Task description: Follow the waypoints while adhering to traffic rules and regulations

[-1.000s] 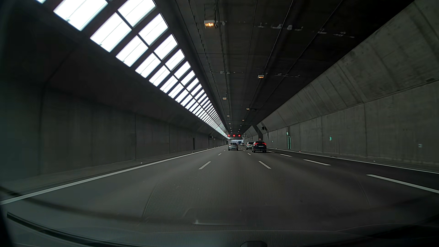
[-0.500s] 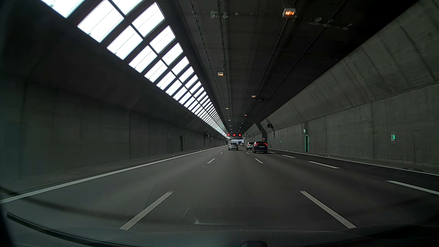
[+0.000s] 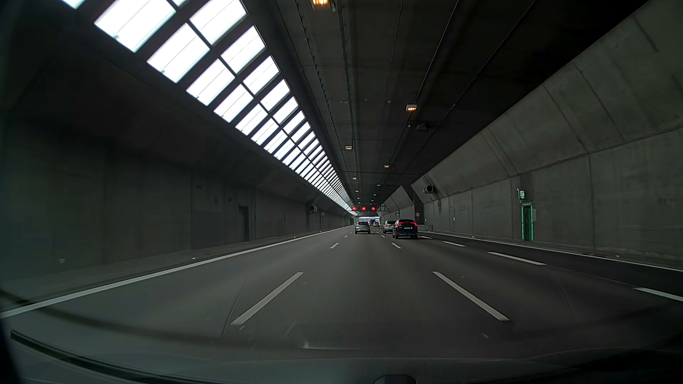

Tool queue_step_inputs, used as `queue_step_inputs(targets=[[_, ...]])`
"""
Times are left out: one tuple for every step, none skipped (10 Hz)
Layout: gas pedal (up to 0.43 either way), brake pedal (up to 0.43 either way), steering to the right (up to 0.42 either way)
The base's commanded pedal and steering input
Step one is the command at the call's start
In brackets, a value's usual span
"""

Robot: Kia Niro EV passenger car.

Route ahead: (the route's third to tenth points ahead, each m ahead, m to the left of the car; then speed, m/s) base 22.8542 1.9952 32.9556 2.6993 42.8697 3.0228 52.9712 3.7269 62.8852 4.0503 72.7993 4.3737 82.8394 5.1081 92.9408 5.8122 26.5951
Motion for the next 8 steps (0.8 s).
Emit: queue_step_inputs(targets=[[0.059, 0.000, 0.000], [0.059, 0.000, 0.000], [0.059, 0.000, -0.001], [0.059, 0.000, -0.001], [0.059, 0.000, -0.001], [0.059, 0.000, -0.001], [0.059, 0.000, -0.001], [0.059, 0.000, -0.001]])
